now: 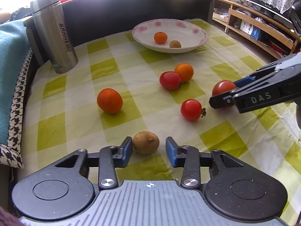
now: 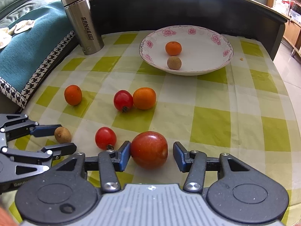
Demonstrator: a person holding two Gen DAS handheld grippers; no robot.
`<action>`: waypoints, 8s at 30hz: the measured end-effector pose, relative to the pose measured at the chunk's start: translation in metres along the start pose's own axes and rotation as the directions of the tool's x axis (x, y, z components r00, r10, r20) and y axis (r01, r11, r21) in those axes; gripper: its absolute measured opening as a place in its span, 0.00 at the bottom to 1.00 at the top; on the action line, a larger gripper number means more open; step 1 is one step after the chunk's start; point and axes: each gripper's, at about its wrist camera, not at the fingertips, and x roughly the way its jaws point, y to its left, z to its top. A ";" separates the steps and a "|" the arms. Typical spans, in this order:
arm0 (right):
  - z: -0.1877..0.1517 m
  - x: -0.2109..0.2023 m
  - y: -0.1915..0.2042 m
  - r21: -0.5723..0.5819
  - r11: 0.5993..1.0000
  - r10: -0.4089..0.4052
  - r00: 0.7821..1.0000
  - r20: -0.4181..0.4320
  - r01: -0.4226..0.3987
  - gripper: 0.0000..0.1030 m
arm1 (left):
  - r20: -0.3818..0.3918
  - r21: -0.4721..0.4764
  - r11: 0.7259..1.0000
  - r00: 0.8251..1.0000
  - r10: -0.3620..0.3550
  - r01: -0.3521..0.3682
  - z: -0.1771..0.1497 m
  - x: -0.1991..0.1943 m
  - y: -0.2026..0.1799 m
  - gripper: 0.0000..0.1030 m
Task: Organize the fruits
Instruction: 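Grasp the brown kiwi with the left tool while the right tool holds the tomato, then carry kiwi and tomato to the plate while both tools open to release them, then move the right tool to a red cherry tomato and grasp it, then grasp a mandarin orange with the left tool, then hold the orange in the left tool while the right tool holds the cherry tomato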
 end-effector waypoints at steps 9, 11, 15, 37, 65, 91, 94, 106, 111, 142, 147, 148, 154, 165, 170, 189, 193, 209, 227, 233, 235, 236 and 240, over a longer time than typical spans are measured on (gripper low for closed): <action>0.002 0.000 0.010 -0.029 0.999 -0.020 1.000 -0.002 0.020 0.43 | 0.008 -0.005 1.000 1.000 0.000 0.000 0.000 -0.001 -0.002 0.36; 0.002 -0.001 0.008 -0.021 0.999 -0.026 1.000 -0.002 0.026 0.43 | 0.010 -0.003 1.000 1.000 -0.001 0.001 0.002 0.000 -0.002 0.36; 0.003 -0.006 0.003 -0.002 0.999 -0.032 0.999 0.011 0.032 0.43 | 0.018 -0.018 1.000 1.000 -0.022 0.022 0.010 0.000 -0.006 0.36; 0.051 -0.014 -0.013 0.069 0.997 -0.038 0.992 0.123 0.029 0.44 | 0.148 -0.043 0.997 0.988 -0.053 0.060 0.082 0.011 -0.007 0.36; 0.098 0.045 -0.062 0.088 0.993 -0.089 0.982 0.168 0.075 0.44 | 0.181 0.019 0.999 0.982 -0.045 0.042 0.136 0.080 -0.008 0.35; 0.107 0.035 -0.069 0.121 0.991 -0.087 0.968 0.234 0.060 0.49 | 0.203 -0.005 1.000 0.979 -0.024 0.026 0.139 0.074 0.001 0.48; 0.109 0.028 -0.070 0.133 0.989 -0.091 0.964 0.251 0.058 0.49 | 0.216 -0.006 1.000 0.976 -0.018 0.019 0.141 0.067 0.001 0.49; 0.105 0.000 -0.068 0.172 0.983 -0.106 0.952 0.286 0.058 0.49 | 0.235 -0.050 0.999 0.972 0.012 0.000 0.131 0.038 0.012 0.51; 0.098 -0.011 -0.063 0.187 0.982 -0.091 0.955 0.283 0.038 0.49 | 0.236 -0.079 0.997 0.972 0.020 -0.001 0.124 0.025 0.017 0.52; 0.008 -0.021 0.033 -0.005 0.997 0.075 0.992 0.102 -0.075 0.49 | 0.086 -0.153 0.987 0.995 0.052 -0.039 0.041 -0.021 0.032 0.55; 0.004 -0.023 0.037 -0.013 0.997 0.072 0.992 0.104 -0.072 0.49 | 0.084 -0.158 0.986 0.995 0.060 -0.046 0.040 -0.021 0.033 0.56; 0.003 -0.023 0.037 -0.010 0.997 0.074 0.992 0.103 -0.073 0.49 | 0.083 -0.161 0.986 0.995 0.060 -0.046 0.040 -0.020 0.034 0.56; 0.005 -0.014 0.035 -0.003 0.997 0.074 0.993 0.093 -0.074 0.49 | 0.068 -0.156 0.986 0.995 0.069 -0.057 0.039 -0.010 0.035 0.57; 0.005 0.004 0.040 -0.031 0.996 0.081 0.995 0.061 -0.080 0.50 | 0.039 -0.139 0.986 0.994 0.097 -0.091 0.044 0.020 0.038 0.59; 0.005 0.011 0.040 -0.041 0.995 0.088 0.995 0.054 -0.085 0.51 | 0.022 -0.144 0.985 0.995 0.094 -0.089 0.045 0.032 0.039 0.58; -0.001 0.009 0.042 -0.102 0.992 0.080 0.996 0.047 -0.075 0.33 | 0.039 -0.040 0.998 0.998 0.050 -0.049 0.044 0.037 0.018 0.41; -0.002 0.009 0.037 -0.074 0.994 0.090 0.995 0.049 -0.086 0.33 | 0.042 -0.063 0.997 0.998 0.056 -0.053 0.046 0.040 0.022 0.46; -0.002 0.008 0.036 -0.073 0.993 0.096 0.994 0.053 -0.092 0.33 | 0.070 -0.047 0.998 0.997 0.039 -0.036 0.051 0.045 0.020 0.42; -0.005 0.002 0.025 -0.060 0.997 0.058 0.997 0.058 -0.054 0.32 | 0.020 0.049 0.997 0.998 -0.067 0.066 0.035 0.031 -0.007 0.44; -0.005 0.001 0.024 -0.061 0.996 0.063 0.996 0.063 -0.059 0.33 | 0.019 0.052 0.996 0.997 -0.069 0.068 0.034 0.032 -0.008 0.53; -0.005 0.001 0.024 -0.063 0.996 0.065 0.996 0.063 -0.061 0.33 | 0.022 0.052 0.997 0.998 -0.063 0.061 0.034 0.033 -0.008 0.55; -0.005 0.001 0.024 -0.063 0.996 0.066 0.996 0.063 -0.062 0.33 | 0.023 0.050 0.997 0.998 -0.062 0.060 0.034 0.033 -0.008 0.56; -0.005 0.001 0.024 -0.066 0.996 0.067 0.996 0.061 -0.063 0.33 | 0.023 0.048 0.997 0.998 -0.062 0.060 0.034 0.033 -0.007 0.56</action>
